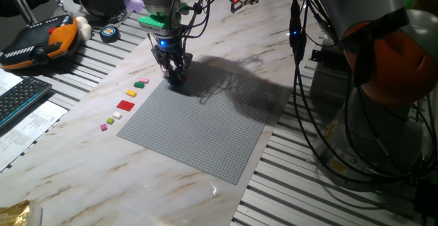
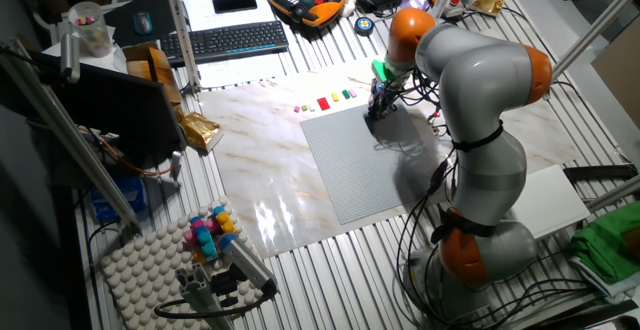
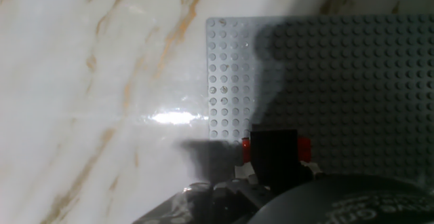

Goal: Stack small Lego blocks one on top of the other

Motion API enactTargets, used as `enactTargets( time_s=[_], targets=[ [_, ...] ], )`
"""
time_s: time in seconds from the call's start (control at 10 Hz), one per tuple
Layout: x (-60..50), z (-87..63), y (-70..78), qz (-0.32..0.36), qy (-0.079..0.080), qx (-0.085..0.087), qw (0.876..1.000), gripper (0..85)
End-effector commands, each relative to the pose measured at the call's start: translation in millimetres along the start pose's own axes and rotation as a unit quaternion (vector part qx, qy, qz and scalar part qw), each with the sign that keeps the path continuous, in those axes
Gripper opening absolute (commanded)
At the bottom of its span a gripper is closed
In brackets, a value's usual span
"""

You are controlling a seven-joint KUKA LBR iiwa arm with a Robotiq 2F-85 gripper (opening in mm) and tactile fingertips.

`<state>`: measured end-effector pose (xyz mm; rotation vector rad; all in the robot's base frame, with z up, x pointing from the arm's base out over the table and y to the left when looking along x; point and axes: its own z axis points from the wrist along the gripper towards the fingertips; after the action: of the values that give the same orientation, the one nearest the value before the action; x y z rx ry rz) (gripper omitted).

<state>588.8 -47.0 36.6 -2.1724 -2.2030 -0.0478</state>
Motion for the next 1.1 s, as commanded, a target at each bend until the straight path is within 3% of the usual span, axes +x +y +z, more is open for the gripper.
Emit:
enactTargets(
  time_s=[0.0, 0.5, 0.6, 0.8, 1.0],
  targets=[
    [-0.1, 0.1, 0.0, 0.000, 0.000, 0.000, 1.000, 32.3],
    [0.0, -0.1, 0.3, 0.002, 0.005, -0.002, 1.000, 39.7],
    [-0.2, -0.1, 0.2, 0.002, 0.005, -0.003, 1.000, 36.7],
    [-0.2, 0.0, 0.2, 0.005, 0.007, -0.005, 1.000, 43.3],
    [-0.5, 0.2, 0.0, 0.003, 0.010, -0.005, 1.000, 40.3]
  ],
)
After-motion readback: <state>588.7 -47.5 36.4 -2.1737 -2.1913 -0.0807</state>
